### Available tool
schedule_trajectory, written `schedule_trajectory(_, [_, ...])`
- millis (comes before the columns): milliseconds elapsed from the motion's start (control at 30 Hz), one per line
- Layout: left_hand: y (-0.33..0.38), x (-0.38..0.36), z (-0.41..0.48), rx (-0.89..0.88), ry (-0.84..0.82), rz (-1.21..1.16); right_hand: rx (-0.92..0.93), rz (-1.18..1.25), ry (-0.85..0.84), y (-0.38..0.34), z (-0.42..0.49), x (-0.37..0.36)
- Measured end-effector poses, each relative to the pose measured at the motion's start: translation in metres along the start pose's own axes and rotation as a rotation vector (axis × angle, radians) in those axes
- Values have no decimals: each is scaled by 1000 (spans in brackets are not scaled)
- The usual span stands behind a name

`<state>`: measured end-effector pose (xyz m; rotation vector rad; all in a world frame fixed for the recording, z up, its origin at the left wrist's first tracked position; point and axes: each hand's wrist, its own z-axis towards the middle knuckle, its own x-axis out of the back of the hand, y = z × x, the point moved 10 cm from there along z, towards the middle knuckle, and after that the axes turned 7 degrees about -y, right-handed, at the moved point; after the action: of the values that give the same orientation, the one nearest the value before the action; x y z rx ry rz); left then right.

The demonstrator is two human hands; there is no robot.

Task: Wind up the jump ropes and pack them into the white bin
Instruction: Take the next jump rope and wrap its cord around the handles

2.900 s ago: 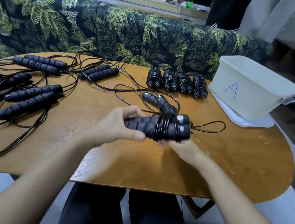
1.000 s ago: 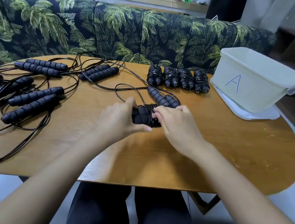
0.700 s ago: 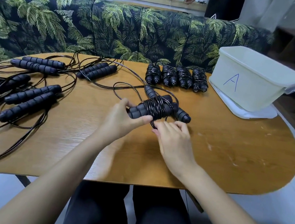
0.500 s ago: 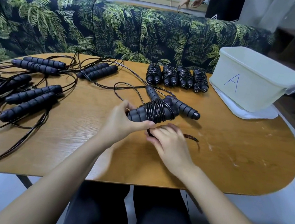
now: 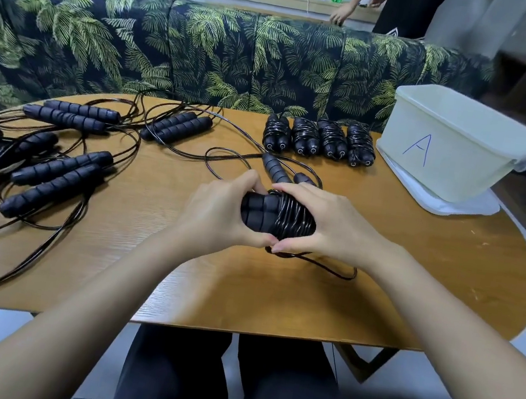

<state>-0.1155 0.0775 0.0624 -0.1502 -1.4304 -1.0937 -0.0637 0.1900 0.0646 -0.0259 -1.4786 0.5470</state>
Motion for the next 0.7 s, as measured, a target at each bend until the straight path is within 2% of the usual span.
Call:
schedule_trajectory(67, [3, 2, -2, -36, 70, -61, 29, 34, 22, 1, 2, 4])
schedule_trajectory(167, [9, 8, -9, -133, 287, -185, 37, 39, 65, 7, 4, 15])
schedule_trajectory(233, [0, 5, -13, -64, 380, -316, 29, 56, 132, 11, 2, 25])
schedule_trajectory(333, [-18, -37, -12, 137, 231, -817, 24, 117, 242, 17, -1, 35])
schedule_trajectory(367, [-13, -51, -12, 139, 154, -952, 21, 154, 273, 19, -3, 37])
schedule_trajectory(400, [-5, -61, -10, 92, 67, -984, 18, 186, 292, 21, -4, 37])
schedule_trajectory(500, [17, -74, -4, -47, -189, -849, 14, 254, 322, 24, -10, 38])
schedule_trajectory(567, [17, -77, -3, -61, -326, -808, 25, 304, 353, 25, -15, 40])
schedule_trajectory(700, [10, -70, 9, -96, -425, -630, 77, 313, 284, 18, -23, 32])
